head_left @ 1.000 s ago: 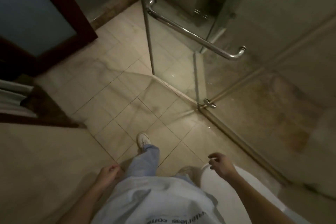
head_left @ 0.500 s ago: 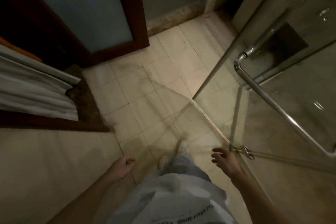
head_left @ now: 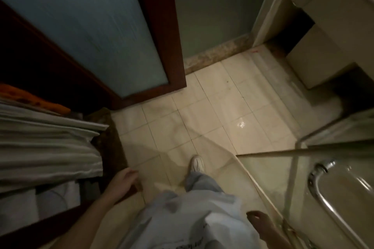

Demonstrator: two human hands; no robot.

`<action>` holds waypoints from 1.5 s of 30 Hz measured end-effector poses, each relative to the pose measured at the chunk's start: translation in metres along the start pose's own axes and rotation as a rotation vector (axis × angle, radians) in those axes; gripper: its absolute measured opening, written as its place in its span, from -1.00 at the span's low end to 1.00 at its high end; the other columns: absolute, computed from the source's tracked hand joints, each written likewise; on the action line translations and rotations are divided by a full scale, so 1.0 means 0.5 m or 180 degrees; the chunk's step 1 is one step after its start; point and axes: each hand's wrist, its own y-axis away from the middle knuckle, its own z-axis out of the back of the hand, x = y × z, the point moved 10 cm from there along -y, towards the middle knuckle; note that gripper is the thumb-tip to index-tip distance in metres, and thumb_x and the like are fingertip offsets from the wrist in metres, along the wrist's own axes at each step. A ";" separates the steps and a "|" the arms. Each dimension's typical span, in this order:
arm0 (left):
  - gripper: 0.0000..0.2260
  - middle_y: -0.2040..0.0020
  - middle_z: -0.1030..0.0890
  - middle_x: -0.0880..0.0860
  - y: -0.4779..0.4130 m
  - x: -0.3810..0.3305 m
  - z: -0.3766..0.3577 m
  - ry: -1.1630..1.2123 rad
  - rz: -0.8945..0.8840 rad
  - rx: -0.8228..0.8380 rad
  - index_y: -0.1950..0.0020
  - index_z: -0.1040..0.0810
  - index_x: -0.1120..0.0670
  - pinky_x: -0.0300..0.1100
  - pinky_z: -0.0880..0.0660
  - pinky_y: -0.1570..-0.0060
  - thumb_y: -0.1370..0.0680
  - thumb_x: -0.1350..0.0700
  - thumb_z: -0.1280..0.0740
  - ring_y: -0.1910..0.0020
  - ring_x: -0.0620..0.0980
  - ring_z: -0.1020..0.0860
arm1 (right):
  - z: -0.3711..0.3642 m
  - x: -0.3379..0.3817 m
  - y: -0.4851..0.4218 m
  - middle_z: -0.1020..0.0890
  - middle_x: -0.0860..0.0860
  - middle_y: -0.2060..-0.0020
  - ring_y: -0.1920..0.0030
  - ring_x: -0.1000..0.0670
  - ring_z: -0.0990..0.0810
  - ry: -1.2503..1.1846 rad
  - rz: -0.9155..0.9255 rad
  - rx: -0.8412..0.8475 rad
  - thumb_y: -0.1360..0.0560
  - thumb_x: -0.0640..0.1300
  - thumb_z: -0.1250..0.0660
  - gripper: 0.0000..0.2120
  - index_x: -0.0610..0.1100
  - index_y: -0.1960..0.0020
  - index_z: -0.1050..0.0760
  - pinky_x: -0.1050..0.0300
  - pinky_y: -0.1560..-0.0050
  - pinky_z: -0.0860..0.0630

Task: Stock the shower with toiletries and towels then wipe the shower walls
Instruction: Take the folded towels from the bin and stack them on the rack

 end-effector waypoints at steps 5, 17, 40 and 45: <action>-0.83 -0.12 -0.65 0.10 -0.127 -0.096 0.063 0.0140 0.0156 -0.0084 -0.20 -0.59 0.08 -0.22 -0.49 0.08 -0.65 0.11 -0.30 -0.08 0.02 -0.61 | 0.027 0.351 -0.073 -0.64 -0.19 0.20 0.35 -0.06 -0.59 0.0144 0.0394 -0.0007 -0.61 -0.32 -0.25 -0.77 -0.37 -0.22 -0.53 0.25 0.45 -0.44; -0.82 0.00 -0.65 0.17 -0.490 -0.357 0.184 -0.0417 0.0599 0.0496 -0.05 -0.60 0.17 -0.17 -0.46 0.19 -0.65 0.10 -0.27 0.04 0.10 -0.61 | 0.101 0.985 -0.119 -0.67 -0.08 -0.01 0.04 -0.05 -0.69 -0.0105 0.1196 -0.0472 -0.61 -0.17 -0.24 -0.77 -0.10 -0.24 -0.53 -0.08 -0.11 -0.61; -0.80 -0.04 -0.66 0.14 -0.722 -1.508 -0.404 -0.2219 -0.1082 0.1388 -0.23 -0.58 0.19 -0.12 -0.52 0.04 -0.65 0.16 -0.28 0.03 0.07 -0.64 | 0.540 0.704 -0.296 -0.66 -0.19 0.05 0.14 -0.11 -0.65 -0.2552 -0.0563 -0.1071 -0.60 -0.28 -0.24 -0.78 -0.27 -0.21 -0.55 0.17 0.21 -0.55; -0.84 0.00 -0.63 0.21 -0.719 -1.595 -0.525 -0.2294 -0.0944 0.1316 -0.15 -0.59 0.27 -0.20 -0.47 0.20 -0.65 0.25 -0.26 0.09 0.07 -0.59 | 0.823 0.790 -0.312 -0.69 -0.10 0.03 0.10 -0.04 -0.70 -0.2997 0.0021 -0.1633 -0.60 -0.22 -0.27 -0.80 -0.16 -0.20 -0.57 0.13 0.07 -0.56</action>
